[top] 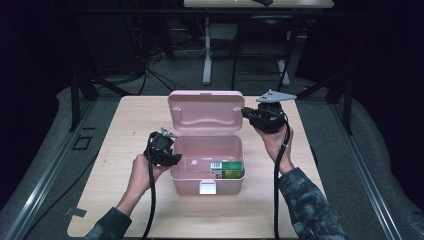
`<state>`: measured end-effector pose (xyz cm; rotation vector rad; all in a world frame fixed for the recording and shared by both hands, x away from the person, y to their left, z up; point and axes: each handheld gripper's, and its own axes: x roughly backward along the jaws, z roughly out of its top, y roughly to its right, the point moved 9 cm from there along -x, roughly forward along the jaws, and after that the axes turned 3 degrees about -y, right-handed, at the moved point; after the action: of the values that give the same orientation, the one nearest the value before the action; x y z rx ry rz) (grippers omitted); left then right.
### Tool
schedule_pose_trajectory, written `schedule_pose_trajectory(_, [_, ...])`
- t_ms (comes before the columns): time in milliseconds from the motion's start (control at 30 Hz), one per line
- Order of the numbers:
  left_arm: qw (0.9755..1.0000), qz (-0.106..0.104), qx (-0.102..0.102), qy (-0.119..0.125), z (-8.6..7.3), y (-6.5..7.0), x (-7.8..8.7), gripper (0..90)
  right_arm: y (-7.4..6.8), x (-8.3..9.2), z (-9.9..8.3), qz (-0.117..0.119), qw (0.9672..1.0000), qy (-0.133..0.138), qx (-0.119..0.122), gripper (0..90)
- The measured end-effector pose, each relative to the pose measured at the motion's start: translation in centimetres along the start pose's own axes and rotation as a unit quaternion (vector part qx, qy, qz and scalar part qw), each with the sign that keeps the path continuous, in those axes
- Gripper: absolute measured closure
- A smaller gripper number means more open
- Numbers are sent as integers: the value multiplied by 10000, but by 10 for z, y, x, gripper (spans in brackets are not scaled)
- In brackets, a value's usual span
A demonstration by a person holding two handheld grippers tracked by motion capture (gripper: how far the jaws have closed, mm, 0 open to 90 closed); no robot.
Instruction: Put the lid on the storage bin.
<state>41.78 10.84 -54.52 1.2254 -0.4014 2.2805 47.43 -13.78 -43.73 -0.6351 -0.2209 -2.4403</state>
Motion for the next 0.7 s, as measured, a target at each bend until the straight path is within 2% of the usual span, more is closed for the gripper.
schedule_pose_trajectory(267, [10000,-29,-18,28,0,0,2,629,-6,8,-3,8,10000,-60,43,844])
schedule_pose_trajectory(500, [9999,-53,-45,72,-1,0,2,628,-10,13,-6,22,10000,-76,-51,842])
schedule_pose_trajectory(700, [9999,-88,-60,116,-2,1,4,622,-13,17,-9,9,9999,-128,-14,838])
